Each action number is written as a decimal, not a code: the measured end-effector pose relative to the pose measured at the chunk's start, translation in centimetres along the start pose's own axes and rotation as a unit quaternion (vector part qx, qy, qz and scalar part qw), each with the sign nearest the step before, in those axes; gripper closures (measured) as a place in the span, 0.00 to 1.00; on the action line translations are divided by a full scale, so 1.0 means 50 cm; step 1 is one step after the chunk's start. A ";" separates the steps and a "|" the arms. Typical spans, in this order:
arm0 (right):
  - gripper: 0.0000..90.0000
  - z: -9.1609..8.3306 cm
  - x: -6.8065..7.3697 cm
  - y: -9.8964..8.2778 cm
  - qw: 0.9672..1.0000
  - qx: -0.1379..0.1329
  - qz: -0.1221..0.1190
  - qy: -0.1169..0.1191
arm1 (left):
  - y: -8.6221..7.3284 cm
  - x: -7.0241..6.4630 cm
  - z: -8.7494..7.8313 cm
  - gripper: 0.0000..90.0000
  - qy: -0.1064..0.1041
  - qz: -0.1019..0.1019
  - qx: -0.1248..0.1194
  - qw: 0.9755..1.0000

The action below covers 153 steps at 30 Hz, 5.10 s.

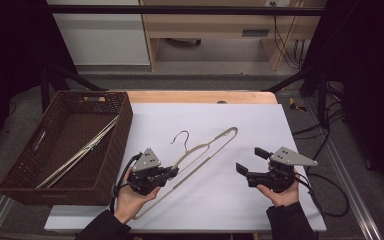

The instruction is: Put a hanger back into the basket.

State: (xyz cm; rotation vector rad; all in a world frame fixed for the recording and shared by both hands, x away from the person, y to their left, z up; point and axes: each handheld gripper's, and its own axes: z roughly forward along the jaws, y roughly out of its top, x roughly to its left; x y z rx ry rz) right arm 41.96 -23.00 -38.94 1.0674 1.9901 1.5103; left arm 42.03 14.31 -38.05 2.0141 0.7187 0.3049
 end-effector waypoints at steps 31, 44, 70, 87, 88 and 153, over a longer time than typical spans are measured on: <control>0.07 -0.012 -0.037 -0.009 0.999 0.009 0.015 -0.037 | 0.173 0.045 -0.233 0.96 0.057 0.050 -0.061 0.995; 0.07 -0.011 -0.040 -0.010 0.999 0.011 0.014 -0.041 | 0.189 0.127 -0.313 0.96 0.114 0.066 -0.052 0.990; 0.07 -0.003 -0.044 -0.016 0.999 0.019 0.012 -0.043 | 0.062 0.329 -0.406 0.96 0.213 0.041 -0.007 0.976; 0.07 -0.001 -0.046 -0.019 0.999 0.023 0.012 -0.043 | -0.044 0.402 -0.414 0.96 0.233 0.019 0.043 0.971; 0.07 -0.001 -0.046 -0.019 0.999 0.023 0.012 -0.043 | -0.051 0.405 -0.413 0.96 0.234 0.017 0.045 0.971; 0.04 -0.014 -0.040 -0.015 0.999 0.010 0.012 -0.030 | -0.070 0.180 -0.250 0.12 0.125 -0.047 -0.120 0.984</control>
